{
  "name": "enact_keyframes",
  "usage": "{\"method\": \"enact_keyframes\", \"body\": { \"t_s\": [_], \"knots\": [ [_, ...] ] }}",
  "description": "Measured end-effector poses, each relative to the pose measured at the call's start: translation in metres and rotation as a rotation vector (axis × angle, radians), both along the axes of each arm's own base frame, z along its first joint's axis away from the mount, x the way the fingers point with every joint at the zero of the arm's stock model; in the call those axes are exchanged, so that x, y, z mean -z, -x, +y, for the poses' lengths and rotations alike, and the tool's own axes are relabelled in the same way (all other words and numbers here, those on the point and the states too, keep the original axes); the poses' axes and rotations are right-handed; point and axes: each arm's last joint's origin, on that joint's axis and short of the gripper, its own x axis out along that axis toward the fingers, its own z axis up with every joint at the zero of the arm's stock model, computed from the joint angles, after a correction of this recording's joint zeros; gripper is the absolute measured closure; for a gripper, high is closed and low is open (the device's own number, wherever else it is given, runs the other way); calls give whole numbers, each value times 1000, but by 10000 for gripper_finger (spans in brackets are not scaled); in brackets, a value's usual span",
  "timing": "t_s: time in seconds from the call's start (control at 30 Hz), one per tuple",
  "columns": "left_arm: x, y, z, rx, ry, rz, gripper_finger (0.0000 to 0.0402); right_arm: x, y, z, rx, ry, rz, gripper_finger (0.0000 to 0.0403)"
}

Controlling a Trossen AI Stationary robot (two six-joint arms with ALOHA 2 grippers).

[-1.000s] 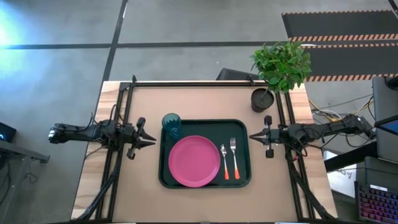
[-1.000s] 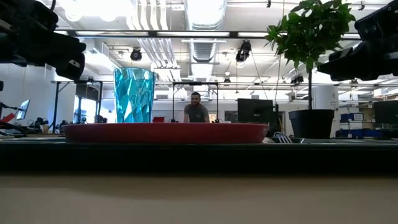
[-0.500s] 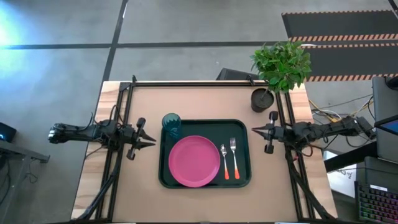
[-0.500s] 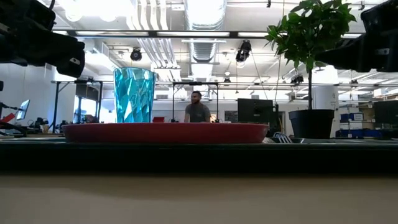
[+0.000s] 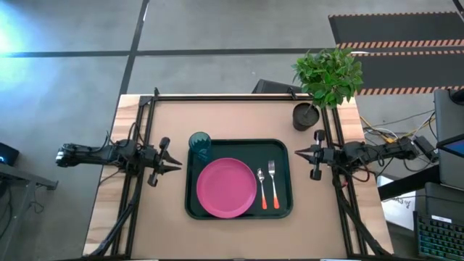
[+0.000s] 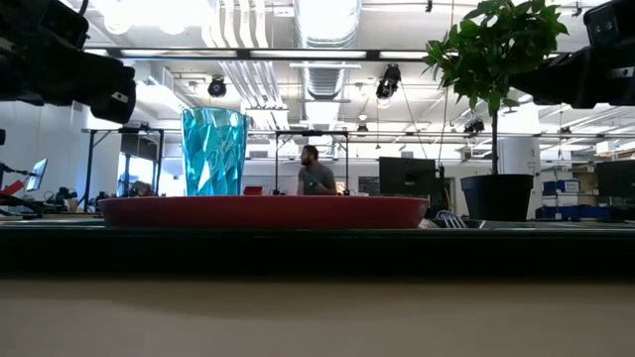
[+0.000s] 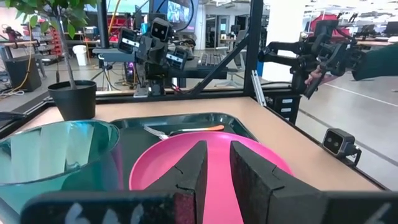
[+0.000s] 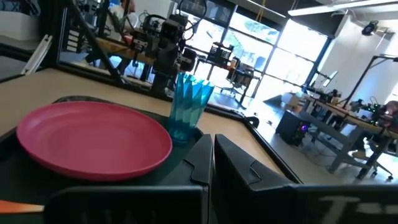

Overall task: Pick and place plate/cup/fork/spoon on tray
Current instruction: Return to Home Position

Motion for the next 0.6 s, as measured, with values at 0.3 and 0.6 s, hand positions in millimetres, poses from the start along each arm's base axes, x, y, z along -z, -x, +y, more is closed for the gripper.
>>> {"method": "enact_keyframes", "body": {
  "t_s": [0.3,0.6],
  "knots": [
    [-3,-1,0,3,9,-44,349,0,0,0,-1,-31,-3,394],
    [-4,-1,0,1,10,-54,349,0,0,0,-1,-38,-4,394]
  ]
}}
